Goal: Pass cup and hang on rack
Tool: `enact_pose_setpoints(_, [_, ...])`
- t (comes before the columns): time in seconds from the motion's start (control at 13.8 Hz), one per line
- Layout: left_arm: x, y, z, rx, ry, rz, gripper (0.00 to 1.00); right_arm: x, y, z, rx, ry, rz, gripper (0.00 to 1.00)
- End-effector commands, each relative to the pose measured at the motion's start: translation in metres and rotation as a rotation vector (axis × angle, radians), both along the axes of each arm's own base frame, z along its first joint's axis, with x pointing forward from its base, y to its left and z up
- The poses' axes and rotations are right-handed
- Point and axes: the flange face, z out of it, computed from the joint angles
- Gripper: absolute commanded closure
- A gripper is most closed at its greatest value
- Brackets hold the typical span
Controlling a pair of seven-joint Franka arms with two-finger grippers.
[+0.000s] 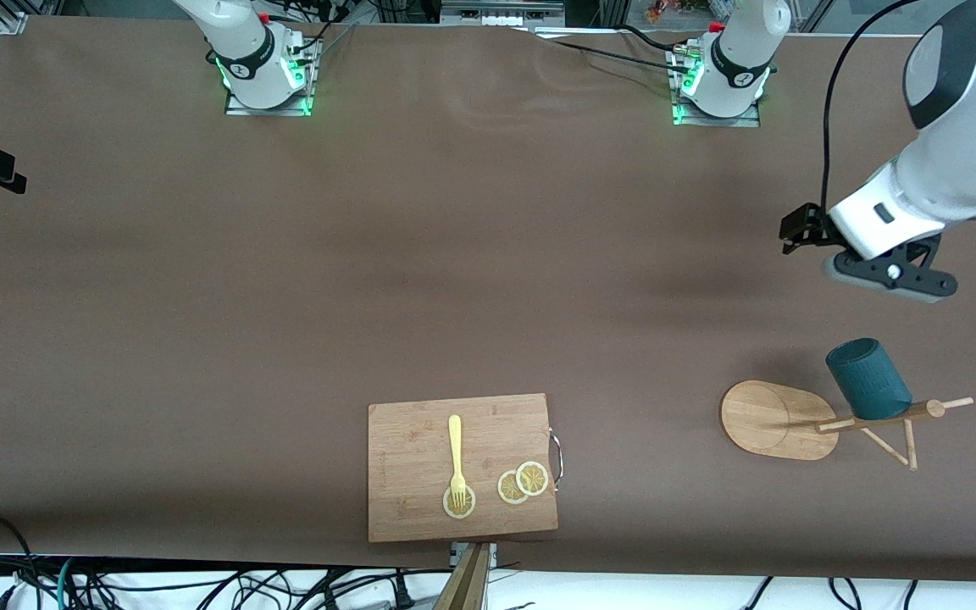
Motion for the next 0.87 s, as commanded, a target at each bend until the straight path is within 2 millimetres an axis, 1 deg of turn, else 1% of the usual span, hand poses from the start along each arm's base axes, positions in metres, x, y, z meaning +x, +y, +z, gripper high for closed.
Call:
enact_pose_setpoints(0.0, [0.002, 0.005, 0.024, -0.024, -0.068, 0.008, 0.0, 0.001, -0.003, 0.003, 0.008, -0.018, 0.014, 0.0])
enact_pose_setpoints(0.07, [0.003, 0.009, 0.028, -0.022, -0.069, 0.039, 0.0, 0.001, -0.003, 0.003, 0.008, -0.018, 0.014, 0.0])
enact_pose_setpoints(0.14, [0.002, 0.006, 0.031, -0.018, -0.06, 0.048, 0.0, 0.001, -0.003, 0.003, 0.008, -0.018, 0.014, 0.0])
enact_pose_setpoints(0.22, [0.002, 0.008, 0.029, -0.019, -0.036, 0.062, 0.0, 0.001, -0.002, 0.003, 0.009, -0.018, 0.014, 0.0])
enact_pose_setpoints(0.29, [0.001, 0.017, 0.029, -0.02, -0.022, 0.103, 0.0, 0.001, -0.002, 0.003, 0.007, -0.018, 0.011, 0.0])
enact_pose_setpoints(0.36, [0.001, 0.017, 0.029, -0.018, -0.022, 0.119, 0.0, 0.002, -0.001, 0.003, 0.009, -0.022, 0.016, 0.0])
enact_pose_setpoints(0.8, [0.001, 0.018, 0.029, -0.016, -0.022, 0.114, 0.0, 0.003, -0.002, 0.002, 0.007, -0.021, 0.015, 0.0])
